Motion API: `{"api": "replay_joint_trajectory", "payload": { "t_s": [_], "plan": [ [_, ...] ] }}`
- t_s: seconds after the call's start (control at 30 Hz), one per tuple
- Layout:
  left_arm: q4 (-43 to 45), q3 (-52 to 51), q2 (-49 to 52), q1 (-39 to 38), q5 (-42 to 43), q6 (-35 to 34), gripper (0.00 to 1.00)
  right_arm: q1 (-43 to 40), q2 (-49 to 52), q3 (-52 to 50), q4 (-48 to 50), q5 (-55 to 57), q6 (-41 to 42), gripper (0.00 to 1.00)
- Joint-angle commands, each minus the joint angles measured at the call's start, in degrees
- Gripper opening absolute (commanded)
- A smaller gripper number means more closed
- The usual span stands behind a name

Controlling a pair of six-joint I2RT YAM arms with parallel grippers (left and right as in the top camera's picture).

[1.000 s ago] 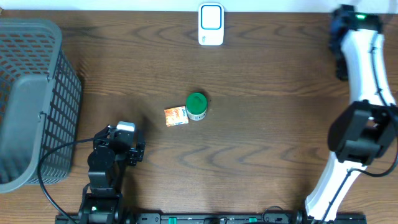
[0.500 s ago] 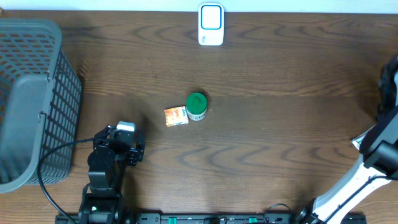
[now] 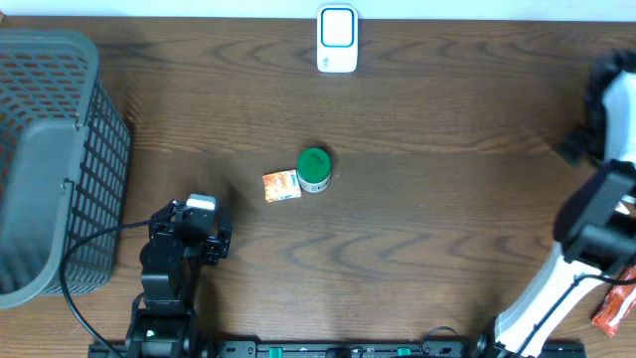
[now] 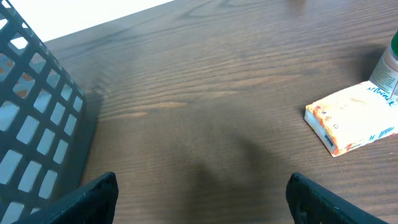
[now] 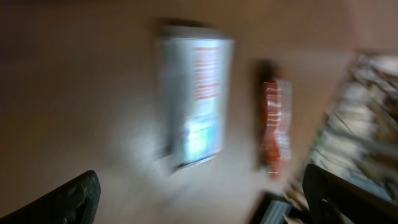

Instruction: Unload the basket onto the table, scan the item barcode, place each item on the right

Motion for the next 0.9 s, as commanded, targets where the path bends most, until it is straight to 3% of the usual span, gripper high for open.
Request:
{"api": "replay_joint_trajectory", "payload": {
  "t_s": [0.0,0.13,0.47,0.67,0.73,0.87],
  "plan": [
    [0.2,0.1,-0.3,-0.2,-0.5,-0.5,0.87,9.2,-2.6,5.9,-0.3,-18.6,-2.9,0.99],
    [0.2,0.1,-0.3,-0.2,-0.5,-0.5,0.87,18.9,-2.6,7.3,4.3,-32.3,-5.7,0.99],
    [0.2,0.1,-0.3,-0.2,-0.5,-0.5,0.87,43.5,-2.6,7.2,14.6,-32.0,-5.6,0.99],
    [0.2,0.1,-0.3,-0.2,-0.5,-0.5,0.87,50.1,-1.8,6.8,15.2,-34.8,-1.1,0.89],
    [0.2,0.1,-0.3,-0.2,-0.5,-0.5,0.87,51.7,-1.0,6.7,14.7,-34.7,-0.2,0.98],
    [0.2,0.1,-0.3,-0.2,-0.5,-0.5,0.87,54.6,-0.5,6.5,13.8,-31.2,0.3,0.99]
  ]
}}
